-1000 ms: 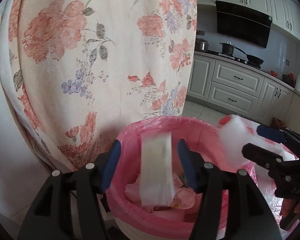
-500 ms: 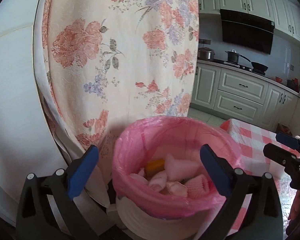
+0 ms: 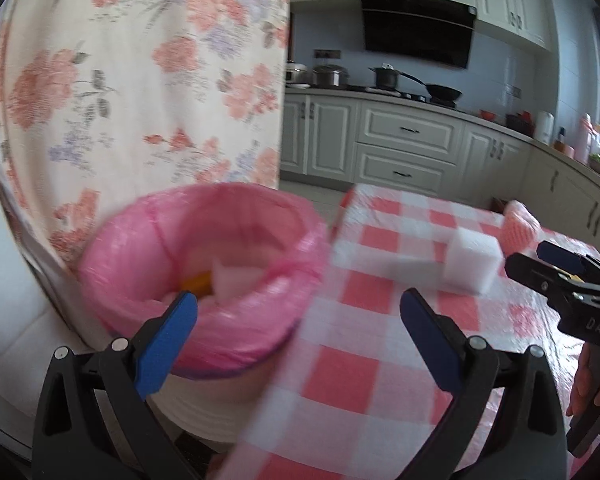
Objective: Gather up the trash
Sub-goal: 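Move both open tools back over the table toward the yellow sponge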
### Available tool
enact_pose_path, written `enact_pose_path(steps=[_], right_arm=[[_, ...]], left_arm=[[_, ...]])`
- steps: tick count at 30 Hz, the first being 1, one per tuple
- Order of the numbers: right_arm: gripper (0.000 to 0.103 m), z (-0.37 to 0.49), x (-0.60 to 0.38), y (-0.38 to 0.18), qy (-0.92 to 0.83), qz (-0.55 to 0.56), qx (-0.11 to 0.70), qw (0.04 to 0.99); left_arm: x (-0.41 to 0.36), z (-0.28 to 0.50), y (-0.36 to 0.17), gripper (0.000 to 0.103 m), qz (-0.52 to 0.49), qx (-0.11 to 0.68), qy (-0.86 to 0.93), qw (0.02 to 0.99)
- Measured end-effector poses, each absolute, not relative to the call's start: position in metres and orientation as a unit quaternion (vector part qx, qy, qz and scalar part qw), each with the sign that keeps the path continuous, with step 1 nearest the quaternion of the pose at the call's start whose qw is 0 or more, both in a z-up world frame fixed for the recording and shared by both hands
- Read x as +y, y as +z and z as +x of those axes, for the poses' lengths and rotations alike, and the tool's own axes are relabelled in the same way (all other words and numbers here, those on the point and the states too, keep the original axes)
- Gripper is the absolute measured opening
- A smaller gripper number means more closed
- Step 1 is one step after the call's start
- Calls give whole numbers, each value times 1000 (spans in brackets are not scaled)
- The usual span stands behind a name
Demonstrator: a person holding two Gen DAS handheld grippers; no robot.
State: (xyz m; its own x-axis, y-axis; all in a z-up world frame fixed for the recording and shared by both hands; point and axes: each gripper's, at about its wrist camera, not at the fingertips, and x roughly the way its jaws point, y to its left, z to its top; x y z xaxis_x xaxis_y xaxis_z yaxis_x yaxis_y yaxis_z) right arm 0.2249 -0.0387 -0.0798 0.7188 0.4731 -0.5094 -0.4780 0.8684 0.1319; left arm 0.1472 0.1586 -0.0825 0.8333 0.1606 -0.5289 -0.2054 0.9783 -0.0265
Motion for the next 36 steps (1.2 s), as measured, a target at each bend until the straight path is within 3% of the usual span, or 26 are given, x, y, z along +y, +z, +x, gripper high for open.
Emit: enact_pose_path(steps=[20,36], right_arm=[[85,234,-231,-124,11,62,314,947],[85,306,-244,-146,-46,22,373,926]], left_arm=[[23,170,-117,98,33,309,-36,950],[-25,224,-124,98,45,300,-72,950]])
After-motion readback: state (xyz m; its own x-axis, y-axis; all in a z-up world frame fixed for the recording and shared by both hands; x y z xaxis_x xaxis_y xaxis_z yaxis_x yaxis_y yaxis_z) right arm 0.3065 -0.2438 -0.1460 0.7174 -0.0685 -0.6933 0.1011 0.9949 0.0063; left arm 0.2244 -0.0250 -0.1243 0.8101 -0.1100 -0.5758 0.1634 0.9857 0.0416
